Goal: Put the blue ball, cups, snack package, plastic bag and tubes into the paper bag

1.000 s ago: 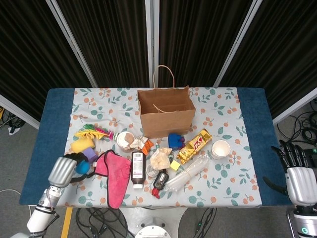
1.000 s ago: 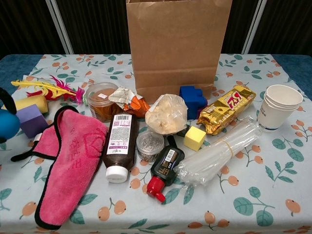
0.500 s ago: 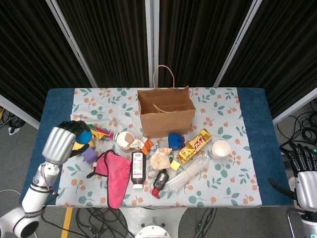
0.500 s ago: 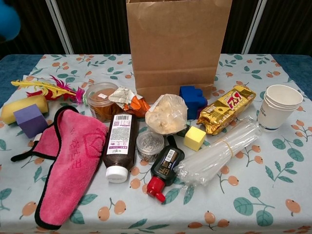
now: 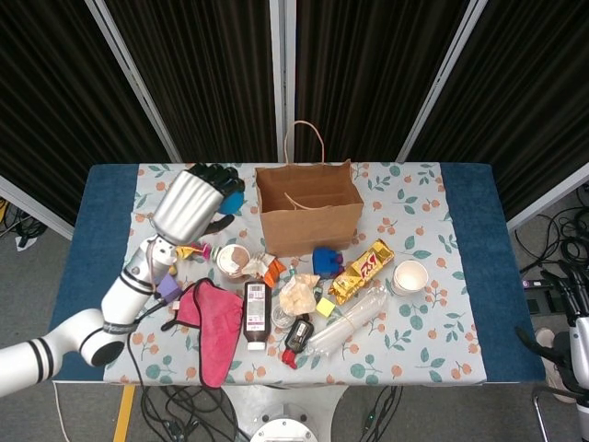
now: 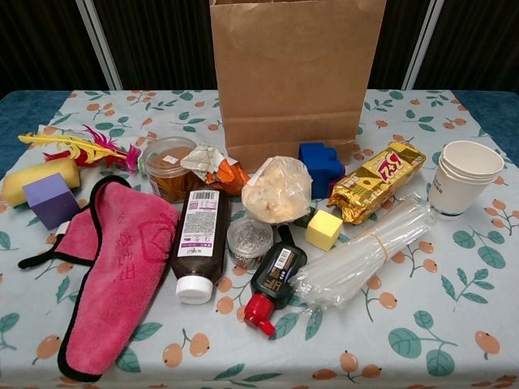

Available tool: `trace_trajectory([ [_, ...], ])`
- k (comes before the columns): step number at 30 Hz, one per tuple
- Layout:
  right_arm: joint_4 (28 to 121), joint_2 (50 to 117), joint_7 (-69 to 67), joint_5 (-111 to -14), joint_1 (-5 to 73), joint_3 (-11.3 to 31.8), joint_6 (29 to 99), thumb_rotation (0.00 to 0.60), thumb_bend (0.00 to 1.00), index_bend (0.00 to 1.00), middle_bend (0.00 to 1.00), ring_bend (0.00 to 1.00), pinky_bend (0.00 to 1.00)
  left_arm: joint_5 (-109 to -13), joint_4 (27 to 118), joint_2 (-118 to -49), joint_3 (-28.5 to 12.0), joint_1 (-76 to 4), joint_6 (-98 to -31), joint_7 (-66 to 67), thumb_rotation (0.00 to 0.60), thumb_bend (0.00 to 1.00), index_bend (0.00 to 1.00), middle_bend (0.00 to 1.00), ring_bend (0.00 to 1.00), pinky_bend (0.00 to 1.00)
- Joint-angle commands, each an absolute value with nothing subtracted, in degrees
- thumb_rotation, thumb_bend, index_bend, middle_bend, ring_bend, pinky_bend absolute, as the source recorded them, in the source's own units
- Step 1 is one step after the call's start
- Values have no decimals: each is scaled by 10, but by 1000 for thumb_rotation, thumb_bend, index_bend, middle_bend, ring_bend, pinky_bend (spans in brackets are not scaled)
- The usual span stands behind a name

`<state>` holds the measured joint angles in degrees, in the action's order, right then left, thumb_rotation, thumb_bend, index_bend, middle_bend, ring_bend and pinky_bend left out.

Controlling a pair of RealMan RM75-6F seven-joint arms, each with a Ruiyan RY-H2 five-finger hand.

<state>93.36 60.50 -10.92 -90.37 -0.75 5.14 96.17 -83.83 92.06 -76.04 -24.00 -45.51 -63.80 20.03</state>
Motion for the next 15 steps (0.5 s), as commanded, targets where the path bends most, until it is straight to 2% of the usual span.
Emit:
trace_trajectory([
  [1,929,605,-114,-901,-7,53,959,600,33,160,63,0,0,-822,880,-793,-253,-499,-609,200,600,267,525,543,461,532],
  [15,908,617,-125,-885,-4,56,944,600,36,159,64,0,0,-826,776,-864,-249,-608,-578,157,600,267,525,543,461,532],
])
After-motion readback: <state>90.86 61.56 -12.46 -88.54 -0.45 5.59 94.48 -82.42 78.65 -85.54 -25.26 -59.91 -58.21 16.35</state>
